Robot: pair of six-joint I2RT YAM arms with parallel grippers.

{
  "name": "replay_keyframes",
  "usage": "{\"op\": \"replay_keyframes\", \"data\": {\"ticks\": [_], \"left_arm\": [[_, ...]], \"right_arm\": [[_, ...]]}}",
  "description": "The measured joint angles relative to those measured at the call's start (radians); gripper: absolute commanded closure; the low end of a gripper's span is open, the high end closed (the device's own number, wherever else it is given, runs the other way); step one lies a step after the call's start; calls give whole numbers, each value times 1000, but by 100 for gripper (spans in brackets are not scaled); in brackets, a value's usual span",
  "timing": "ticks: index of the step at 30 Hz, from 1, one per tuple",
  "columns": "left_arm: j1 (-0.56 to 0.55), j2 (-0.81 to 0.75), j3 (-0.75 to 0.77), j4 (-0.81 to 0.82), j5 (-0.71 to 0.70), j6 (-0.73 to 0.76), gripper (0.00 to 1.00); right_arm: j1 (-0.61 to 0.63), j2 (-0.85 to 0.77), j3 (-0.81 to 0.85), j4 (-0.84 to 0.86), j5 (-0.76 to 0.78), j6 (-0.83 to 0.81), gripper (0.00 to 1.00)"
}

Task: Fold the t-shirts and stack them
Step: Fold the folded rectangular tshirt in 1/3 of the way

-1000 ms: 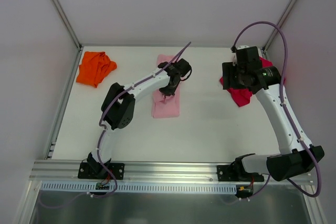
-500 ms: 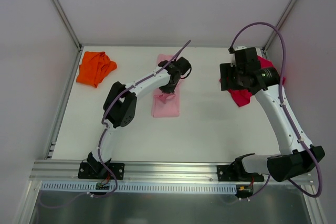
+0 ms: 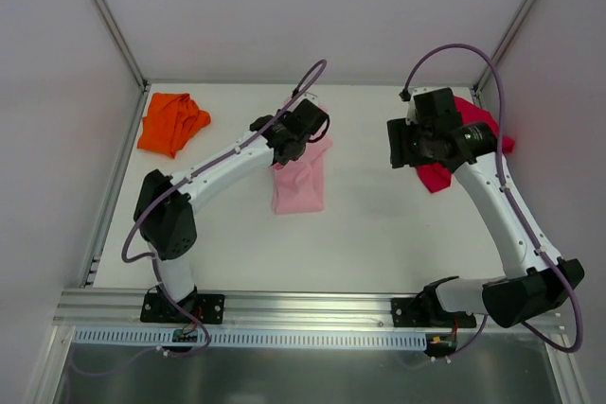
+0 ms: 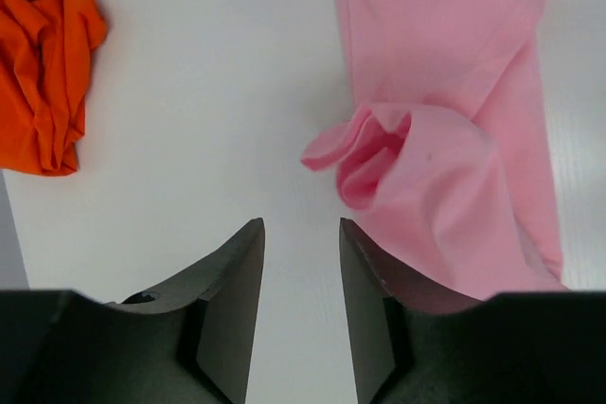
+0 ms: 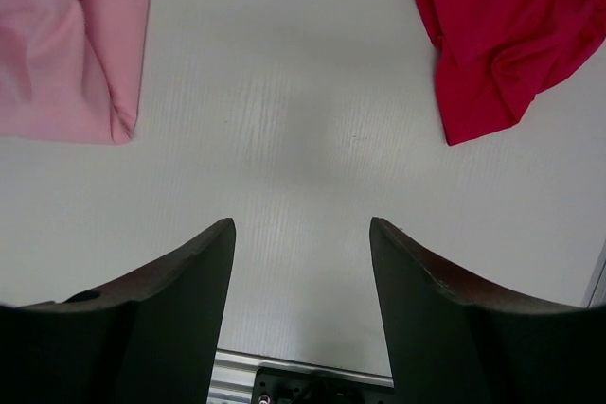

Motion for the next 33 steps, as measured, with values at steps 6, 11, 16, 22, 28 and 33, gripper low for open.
{"op": "replay_keyframes", "data": {"ticks": [6,11,16,22,28,33], "left_arm": [[-31,8,53,67,3,29,64],[-27,76,62,81,36,42,65],[-28,99,80,55,74,37,68],[-28,182,84,51,121,31,69],[-28,259,86,51,140,18,64],[-28,278,94,64,142,18,64]], "right_arm": [[23,20,1,3,-24,-8,37],[26,28,1,4,-22,-11,35],[26,27,1,5,-22,-15,35],[26,27,1,5,-18,-16,35],[26,17,1,5,-16,-25,35],[27,9,1,5,-18,-27,35]]}}
